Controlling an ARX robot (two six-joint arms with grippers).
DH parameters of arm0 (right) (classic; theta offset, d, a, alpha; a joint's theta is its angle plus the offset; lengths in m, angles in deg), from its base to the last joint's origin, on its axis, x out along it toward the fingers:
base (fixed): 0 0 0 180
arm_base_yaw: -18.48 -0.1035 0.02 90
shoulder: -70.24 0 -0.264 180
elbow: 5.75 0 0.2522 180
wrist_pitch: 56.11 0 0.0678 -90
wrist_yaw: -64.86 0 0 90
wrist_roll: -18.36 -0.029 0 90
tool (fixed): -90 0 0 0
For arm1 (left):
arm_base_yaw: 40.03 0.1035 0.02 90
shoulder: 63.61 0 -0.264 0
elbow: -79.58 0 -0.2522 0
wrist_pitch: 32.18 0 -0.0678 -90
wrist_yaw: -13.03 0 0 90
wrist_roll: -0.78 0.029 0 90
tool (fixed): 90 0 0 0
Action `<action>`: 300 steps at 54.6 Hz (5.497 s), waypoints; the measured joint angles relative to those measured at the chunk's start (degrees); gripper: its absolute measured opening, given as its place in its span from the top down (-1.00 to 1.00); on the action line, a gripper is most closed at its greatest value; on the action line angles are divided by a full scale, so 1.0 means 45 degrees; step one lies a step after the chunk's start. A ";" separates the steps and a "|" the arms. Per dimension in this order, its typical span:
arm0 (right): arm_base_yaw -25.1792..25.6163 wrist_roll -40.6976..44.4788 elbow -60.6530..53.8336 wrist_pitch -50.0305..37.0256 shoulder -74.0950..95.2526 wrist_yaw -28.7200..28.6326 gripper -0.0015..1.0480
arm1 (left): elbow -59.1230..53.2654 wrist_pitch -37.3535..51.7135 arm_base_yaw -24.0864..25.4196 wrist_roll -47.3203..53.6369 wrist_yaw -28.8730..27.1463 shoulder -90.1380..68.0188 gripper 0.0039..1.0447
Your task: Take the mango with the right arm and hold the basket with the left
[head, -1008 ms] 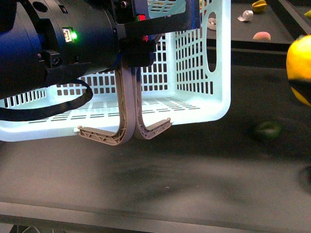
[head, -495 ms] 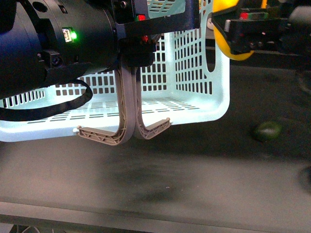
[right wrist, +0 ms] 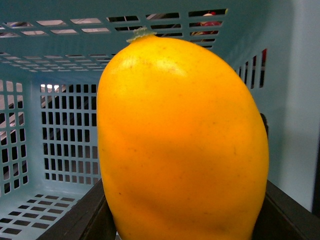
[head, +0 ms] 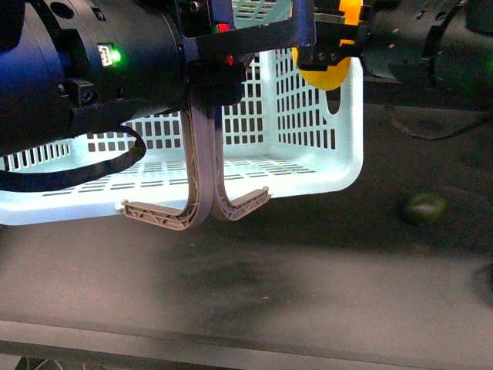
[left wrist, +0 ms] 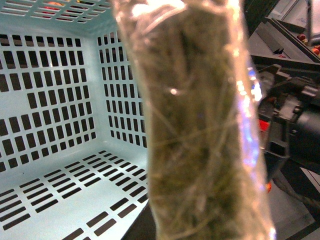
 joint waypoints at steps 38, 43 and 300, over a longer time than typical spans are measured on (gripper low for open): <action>-0.0442 -0.0345 0.1185 0.0243 0.0942 0.0311 -0.78 | 0.0000 0.0000 0.0015 0.0005 -0.0053 0.0000 0.92; -0.0398 -0.0534 0.1112 0.0151 0.0811 0.0306 -0.87 | -0.0010 -0.0019 0.0015 0.0044 -0.0019 0.0000 0.92; 0.4342 0.2516 -1.1137 1.1142 -2.4917 0.1889 -0.84 | -0.0083 -0.0083 0.0010 -0.0063 0.0044 0.0000 0.92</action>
